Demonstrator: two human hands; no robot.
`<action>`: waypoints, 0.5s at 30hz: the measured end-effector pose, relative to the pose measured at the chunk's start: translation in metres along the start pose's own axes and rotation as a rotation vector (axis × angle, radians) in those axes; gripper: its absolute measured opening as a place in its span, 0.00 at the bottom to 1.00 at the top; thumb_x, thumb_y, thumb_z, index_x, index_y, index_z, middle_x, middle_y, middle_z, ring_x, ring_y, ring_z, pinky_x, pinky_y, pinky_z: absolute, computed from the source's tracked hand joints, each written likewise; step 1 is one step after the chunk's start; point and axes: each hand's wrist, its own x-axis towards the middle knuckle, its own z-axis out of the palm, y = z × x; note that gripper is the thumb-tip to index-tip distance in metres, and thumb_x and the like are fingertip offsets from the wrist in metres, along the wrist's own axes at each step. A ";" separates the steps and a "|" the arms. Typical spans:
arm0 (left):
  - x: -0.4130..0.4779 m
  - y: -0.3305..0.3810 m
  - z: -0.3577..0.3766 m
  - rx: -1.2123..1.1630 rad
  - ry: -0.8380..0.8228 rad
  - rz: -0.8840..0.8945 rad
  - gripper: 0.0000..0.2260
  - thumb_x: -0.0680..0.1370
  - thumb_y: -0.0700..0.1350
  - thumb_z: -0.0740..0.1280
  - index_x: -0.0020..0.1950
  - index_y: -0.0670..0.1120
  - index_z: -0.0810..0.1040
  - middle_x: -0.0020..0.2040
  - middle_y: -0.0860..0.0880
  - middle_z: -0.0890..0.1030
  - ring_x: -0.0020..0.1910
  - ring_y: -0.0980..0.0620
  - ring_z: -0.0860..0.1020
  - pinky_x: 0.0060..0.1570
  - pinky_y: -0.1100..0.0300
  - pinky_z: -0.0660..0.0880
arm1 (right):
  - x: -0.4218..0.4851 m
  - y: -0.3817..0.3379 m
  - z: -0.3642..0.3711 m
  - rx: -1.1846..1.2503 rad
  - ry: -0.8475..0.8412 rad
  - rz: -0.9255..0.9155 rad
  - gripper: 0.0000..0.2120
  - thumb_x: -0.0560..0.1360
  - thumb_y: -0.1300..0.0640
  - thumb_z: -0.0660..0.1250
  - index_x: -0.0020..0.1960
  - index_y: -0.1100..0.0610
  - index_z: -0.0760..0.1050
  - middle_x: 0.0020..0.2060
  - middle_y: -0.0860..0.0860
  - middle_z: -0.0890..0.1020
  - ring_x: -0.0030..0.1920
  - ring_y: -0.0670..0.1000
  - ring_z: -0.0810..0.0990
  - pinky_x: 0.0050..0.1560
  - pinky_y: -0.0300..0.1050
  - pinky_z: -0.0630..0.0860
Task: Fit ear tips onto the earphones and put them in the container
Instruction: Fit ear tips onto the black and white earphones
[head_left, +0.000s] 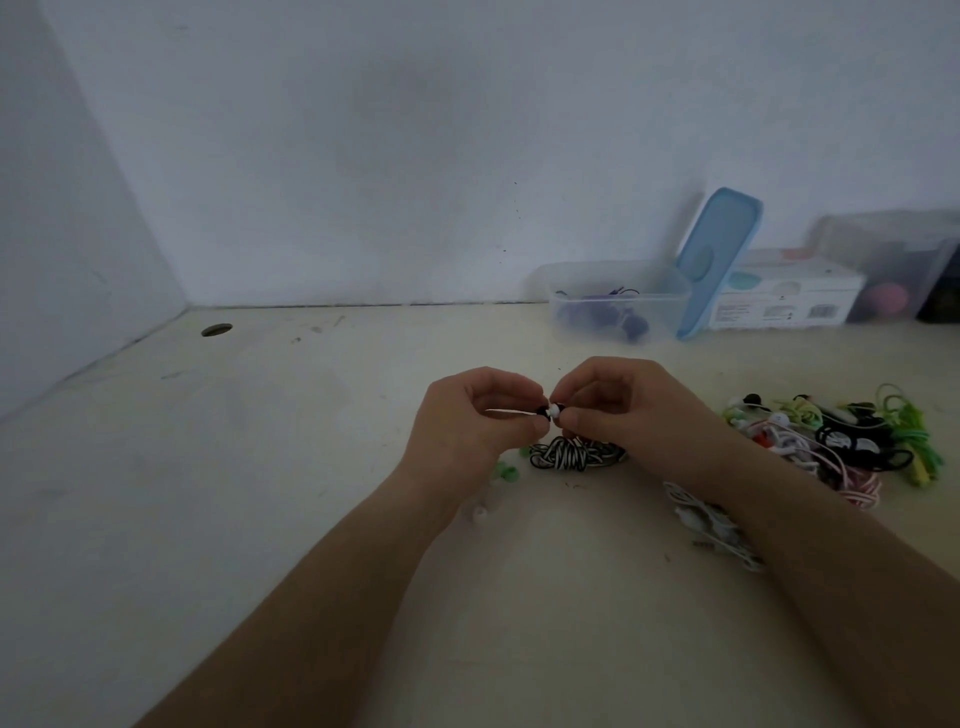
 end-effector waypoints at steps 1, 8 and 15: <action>0.000 0.000 0.000 -0.003 0.004 -0.001 0.11 0.69 0.33 0.76 0.50 0.42 0.83 0.43 0.47 0.86 0.42 0.51 0.85 0.43 0.65 0.79 | 0.000 0.000 0.000 0.004 0.000 0.001 0.06 0.74 0.65 0.73 0.48 0.55 0.81 0.40 0.53 0.86 0.44 0.53 0.85 0.48 0.39 0.80; 0.000 -0.001 -0.002 -0.007 0.004 -0.017 0.10 0.70 0.36 0.77 0.49 0.45 0.83 0.44 0.49 0.87 0.46 0.52 0.85 0.47 0.61 0.80 | 0.001 0.001 -0.001 0.013 0.014 0.008 0.06 0.73 0.65 0.73 0.48 0.56 0.81 0.39 0.54 0.86 0.42 0.51 0.85 0.48 0.39 0.80; 0.000 -0.001 -0.002 -0.119 -0.027 -0.031 0.08 0.73 0.31 0.72 0.49 0.42 0.82 0.45 0.44 0.86 0.46 0.47 0.86 0.53 0.55 0.81 | 0.001 0.002 -0.001 0.030 0.009 -0.001 0.06 0.74 0.66 0.73 0.48 0.57 0.81 0.39 0.54 0.86 0.41 0.50 0.85 0.46 0.38 0.79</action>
